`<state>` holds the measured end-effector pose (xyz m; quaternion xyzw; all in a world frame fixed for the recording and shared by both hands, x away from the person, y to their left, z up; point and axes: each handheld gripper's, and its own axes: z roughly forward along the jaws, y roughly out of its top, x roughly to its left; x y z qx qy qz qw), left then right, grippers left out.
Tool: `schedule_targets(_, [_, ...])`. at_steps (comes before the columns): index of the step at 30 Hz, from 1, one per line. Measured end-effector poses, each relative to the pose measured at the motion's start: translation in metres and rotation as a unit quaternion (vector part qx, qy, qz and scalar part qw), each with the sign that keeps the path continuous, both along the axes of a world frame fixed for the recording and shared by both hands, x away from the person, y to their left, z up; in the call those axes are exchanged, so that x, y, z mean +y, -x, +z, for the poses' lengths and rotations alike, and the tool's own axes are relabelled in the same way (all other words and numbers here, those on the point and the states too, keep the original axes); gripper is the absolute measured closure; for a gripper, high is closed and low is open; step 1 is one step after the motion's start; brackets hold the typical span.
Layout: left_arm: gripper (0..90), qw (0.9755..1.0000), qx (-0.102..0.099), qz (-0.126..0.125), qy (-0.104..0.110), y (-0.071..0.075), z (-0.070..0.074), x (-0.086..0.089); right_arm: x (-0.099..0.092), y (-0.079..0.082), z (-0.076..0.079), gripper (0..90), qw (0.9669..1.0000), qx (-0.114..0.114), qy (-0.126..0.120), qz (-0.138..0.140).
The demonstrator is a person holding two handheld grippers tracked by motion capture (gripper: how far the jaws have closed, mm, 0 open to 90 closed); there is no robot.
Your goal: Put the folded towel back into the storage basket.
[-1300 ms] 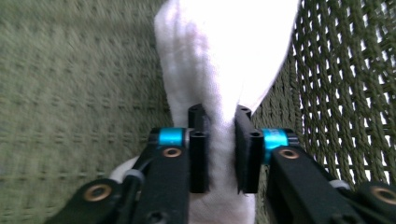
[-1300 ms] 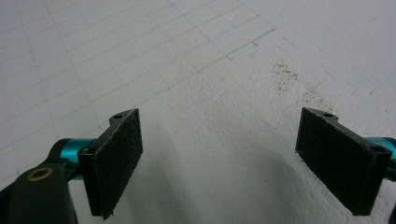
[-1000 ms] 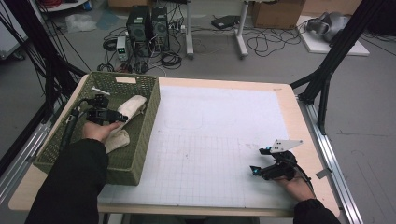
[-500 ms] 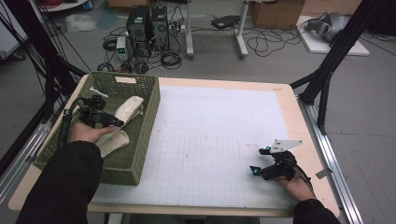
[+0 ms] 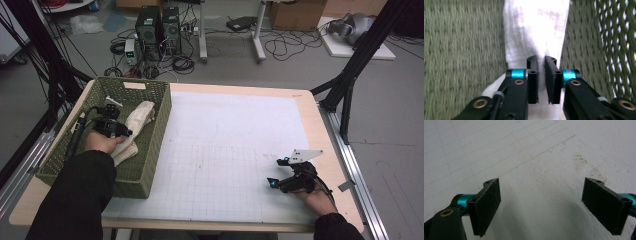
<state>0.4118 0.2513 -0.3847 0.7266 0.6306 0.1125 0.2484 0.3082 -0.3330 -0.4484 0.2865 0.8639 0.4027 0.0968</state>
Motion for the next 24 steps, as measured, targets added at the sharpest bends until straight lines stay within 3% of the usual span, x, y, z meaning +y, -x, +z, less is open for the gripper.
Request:
schedule_targets(9, [64.7, 0.9998, -0.015, -0.015, -0.002, 0.003, 0.010, 0.001, 0.000, -0.001, 0.000, 14.8, 1.0000, -0.001, 0.000, 0.002])
schedule_targets(15, [60.1, 0.9993, -0.021, -0.025, -0.019, 0.012, 0.021, 0.005, 0.000, 0.000, 0.000, 14.8, 1.0000, -0.003, 0.001, 0.003])
schedule_targets(19, [56.3, 0.9991, -0.015, -0.032, -0.025, 0.018, 0.024, 0.008, 0.000, 0.000, 0.000, 14.9, 1.0000, -0.003, 0.000, 0.005])
schedule_targets(24, [52.2, 0.9979, 0.023, -0.056, -0.025, 0.028, 0.020, 0.010, 0.000, 0.000, 0.001, 15.2, 1.0000, -0.001, -0.002, 0.003])
